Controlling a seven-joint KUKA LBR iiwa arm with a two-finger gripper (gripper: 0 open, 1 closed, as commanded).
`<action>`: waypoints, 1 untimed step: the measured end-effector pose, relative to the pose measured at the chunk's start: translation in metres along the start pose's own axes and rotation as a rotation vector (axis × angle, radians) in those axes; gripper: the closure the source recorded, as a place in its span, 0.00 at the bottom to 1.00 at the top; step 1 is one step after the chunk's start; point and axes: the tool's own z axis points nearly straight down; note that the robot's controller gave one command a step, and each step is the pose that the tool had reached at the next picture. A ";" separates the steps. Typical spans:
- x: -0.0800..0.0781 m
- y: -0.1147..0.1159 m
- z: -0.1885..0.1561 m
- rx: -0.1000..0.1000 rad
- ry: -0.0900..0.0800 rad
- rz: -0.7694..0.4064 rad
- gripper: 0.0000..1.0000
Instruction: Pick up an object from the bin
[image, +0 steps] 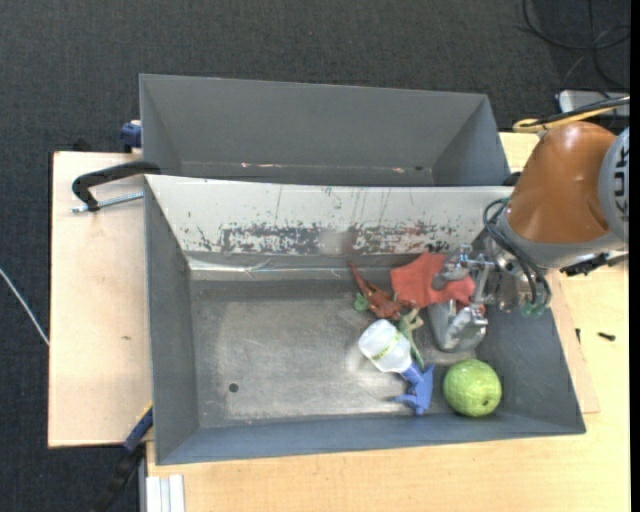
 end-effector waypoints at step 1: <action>-0.019 0.036 -0.004 0.019 -0.015 0.075 0.00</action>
Offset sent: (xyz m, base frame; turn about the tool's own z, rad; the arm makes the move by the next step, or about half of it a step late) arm 0.0227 0.0281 -0.0022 0.1395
